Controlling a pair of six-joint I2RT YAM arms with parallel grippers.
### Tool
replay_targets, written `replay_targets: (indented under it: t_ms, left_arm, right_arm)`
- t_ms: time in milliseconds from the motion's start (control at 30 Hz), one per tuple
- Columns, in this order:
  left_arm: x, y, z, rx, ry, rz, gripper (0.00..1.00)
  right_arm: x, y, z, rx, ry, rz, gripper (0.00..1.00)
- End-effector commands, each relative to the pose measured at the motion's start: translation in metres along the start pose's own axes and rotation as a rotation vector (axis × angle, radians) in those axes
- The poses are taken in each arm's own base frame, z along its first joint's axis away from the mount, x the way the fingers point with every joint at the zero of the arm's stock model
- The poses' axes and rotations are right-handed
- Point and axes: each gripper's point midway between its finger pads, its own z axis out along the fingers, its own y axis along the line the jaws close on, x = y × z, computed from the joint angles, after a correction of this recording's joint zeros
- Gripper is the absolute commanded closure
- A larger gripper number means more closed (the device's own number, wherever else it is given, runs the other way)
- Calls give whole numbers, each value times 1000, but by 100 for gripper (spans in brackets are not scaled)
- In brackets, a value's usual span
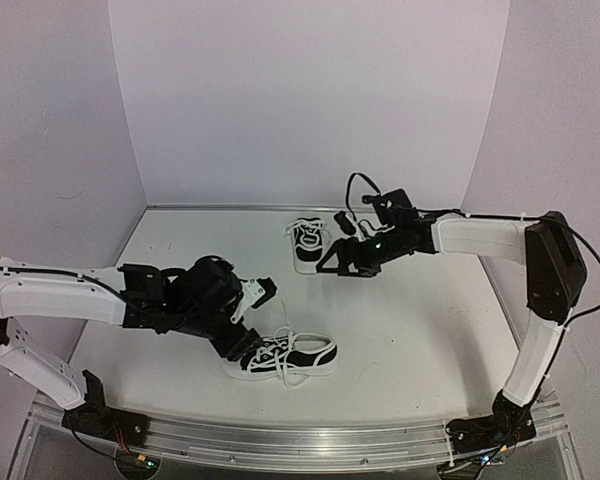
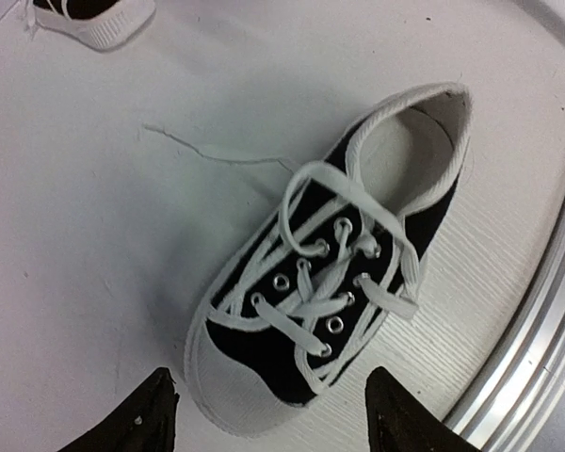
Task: Tie the shoes
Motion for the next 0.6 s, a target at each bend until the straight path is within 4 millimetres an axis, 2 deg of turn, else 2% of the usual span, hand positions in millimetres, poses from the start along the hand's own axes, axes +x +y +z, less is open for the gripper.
replay_targets:
  t_ms: [0, 200, 333, 400, 467, 567]
  left_arm:
    - [41, -12, 9, 71, 83, -191, 28]
    - [86, -22, 23, 98, 214, -262, 30]
    - [97, -22, 34, 80, 276, -255, 37]
    - [90, -22, 45, 61, 273, -240, 40]
    - [85, -12, 60, -11, 281, -214, 40]
    - [53, 2, 78, -54, 222, -240, 41]
  right_arm:
    - [46, 31, 17, -88, 146, -79, 17]
    - [78, 31, 29, -76, 248, -121, 26]
    - [102, 24, 36, -70, 316, -116, 40]
    - [111, 23, 35, -75, 334, -108, 45]
    - [121, 20, 32, -74, 349, -94, 48]
    - [134, 23, 26, -86, 349, -66, 55]
